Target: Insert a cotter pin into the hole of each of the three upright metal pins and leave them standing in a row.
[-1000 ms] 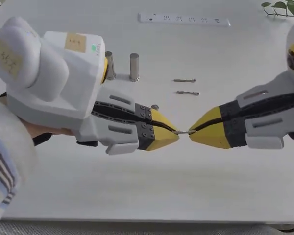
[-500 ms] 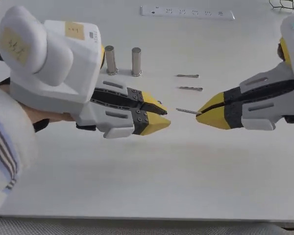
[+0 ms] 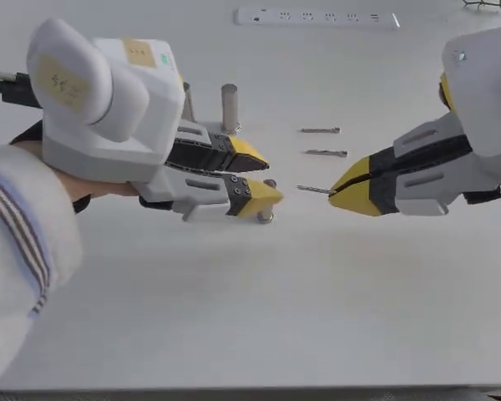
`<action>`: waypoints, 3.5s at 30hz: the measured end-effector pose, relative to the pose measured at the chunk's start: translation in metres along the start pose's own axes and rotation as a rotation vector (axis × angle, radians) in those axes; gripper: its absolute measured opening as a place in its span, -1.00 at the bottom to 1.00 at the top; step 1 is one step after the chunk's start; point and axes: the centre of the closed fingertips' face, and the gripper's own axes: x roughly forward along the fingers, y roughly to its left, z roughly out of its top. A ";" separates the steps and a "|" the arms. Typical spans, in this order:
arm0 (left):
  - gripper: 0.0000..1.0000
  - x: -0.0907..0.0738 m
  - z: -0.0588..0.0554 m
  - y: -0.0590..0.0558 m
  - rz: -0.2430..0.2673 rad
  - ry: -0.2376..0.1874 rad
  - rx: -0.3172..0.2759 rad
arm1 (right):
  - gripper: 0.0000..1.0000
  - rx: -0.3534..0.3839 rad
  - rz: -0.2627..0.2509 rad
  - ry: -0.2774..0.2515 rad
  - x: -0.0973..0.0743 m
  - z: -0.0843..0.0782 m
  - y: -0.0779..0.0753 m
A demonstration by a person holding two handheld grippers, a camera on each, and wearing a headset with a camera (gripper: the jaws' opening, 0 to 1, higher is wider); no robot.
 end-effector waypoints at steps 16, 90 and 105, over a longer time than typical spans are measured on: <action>-0.89 0.010 -0.013 0.006 -0.028 0.062 0.023 | -1.00 -0.047 0.035 0.001 0.015 0.005 -0.002; -0.90 0.012 -0.015 -0.001 -0.016 0.093 0.026 | -1.00 -0.101 -0.004 -0.027 0.032 0.019 -0.007; -0.27 -0.006 -0.013 0.005 0.058 0.031 0.047 | -0.82 -0.031 -0.010 -0.062 0.032 0.024 0.000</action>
